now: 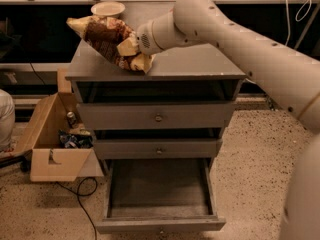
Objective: Place brown chip bag into bottom drawer
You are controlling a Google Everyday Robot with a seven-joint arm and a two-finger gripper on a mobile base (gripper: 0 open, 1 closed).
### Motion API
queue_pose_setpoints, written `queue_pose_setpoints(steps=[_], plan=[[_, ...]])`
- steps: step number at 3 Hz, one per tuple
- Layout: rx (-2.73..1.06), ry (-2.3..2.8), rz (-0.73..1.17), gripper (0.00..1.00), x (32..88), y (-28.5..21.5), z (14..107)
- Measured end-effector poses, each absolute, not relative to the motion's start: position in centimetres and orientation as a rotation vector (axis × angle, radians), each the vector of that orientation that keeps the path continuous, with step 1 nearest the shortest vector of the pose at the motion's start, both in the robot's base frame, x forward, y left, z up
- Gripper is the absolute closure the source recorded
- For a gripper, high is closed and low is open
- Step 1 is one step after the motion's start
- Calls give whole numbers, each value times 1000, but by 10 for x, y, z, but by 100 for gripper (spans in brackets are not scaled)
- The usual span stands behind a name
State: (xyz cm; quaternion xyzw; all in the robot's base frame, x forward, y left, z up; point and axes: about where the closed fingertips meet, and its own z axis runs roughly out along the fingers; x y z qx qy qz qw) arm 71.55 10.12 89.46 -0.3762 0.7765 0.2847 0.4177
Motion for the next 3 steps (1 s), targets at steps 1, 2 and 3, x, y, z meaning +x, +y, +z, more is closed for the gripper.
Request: queue_pose_setpoints(steps=[1,2,3], plan=[[-1012,1880,645,100,662,101,916],[-1080,1836,615,100,612,95,927],[-1098,1925,536,100,569,73,899]])
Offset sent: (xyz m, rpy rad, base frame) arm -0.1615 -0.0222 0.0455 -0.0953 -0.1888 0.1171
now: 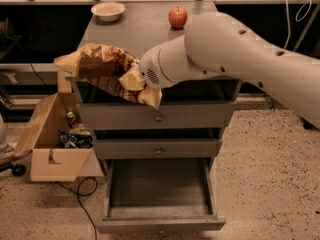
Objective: Place brown chip bag into bottom drawer
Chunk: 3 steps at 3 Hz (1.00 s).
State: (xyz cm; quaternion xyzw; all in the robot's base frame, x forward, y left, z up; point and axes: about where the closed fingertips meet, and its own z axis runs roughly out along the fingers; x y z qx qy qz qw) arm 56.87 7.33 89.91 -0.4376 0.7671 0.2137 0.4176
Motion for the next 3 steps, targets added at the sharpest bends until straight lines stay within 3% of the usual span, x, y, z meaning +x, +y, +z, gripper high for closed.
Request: queue_pose_setpoints(steps=[2,3], plan=[[-1127,1931,512,100,562,69,877],[-1137,1972,521,100,551,55,822]])
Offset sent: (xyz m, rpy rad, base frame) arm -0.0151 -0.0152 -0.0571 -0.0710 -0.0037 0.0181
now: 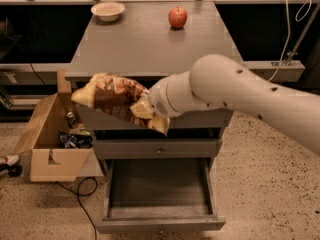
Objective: Place brown chip bag into bottom drawer
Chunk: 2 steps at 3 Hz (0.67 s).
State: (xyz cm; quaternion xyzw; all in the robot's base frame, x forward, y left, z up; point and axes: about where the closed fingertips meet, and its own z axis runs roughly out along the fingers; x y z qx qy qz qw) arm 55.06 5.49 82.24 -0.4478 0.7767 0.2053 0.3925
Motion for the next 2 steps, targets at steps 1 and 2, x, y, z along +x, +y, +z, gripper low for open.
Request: queue_pose_setpoints(steps=[1,2], plan=[[-1088,2012,574,100,546,38,763],[-1004,2036,668,100,546,26,710]])
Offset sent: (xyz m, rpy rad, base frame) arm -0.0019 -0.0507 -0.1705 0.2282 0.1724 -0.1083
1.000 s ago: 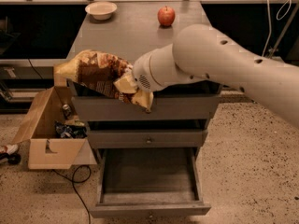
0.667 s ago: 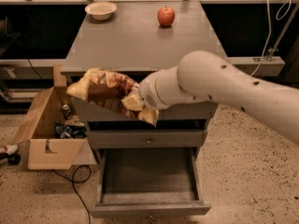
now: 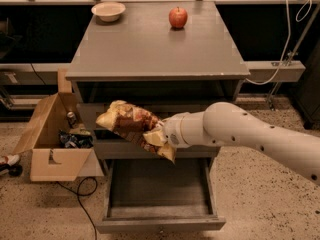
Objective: Place brown chip bag into bottom drawer
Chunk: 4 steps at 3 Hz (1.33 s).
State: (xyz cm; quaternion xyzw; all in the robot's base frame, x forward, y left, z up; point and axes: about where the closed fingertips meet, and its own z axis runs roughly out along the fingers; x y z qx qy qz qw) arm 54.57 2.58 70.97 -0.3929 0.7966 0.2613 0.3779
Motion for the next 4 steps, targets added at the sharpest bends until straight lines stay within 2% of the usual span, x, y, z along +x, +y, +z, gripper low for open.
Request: queue_pose_setpoints(steps=[1,4], plan=[[-1004,2036,668,100,546,26,709],[-906,2256,724,100,523,-59,517]])
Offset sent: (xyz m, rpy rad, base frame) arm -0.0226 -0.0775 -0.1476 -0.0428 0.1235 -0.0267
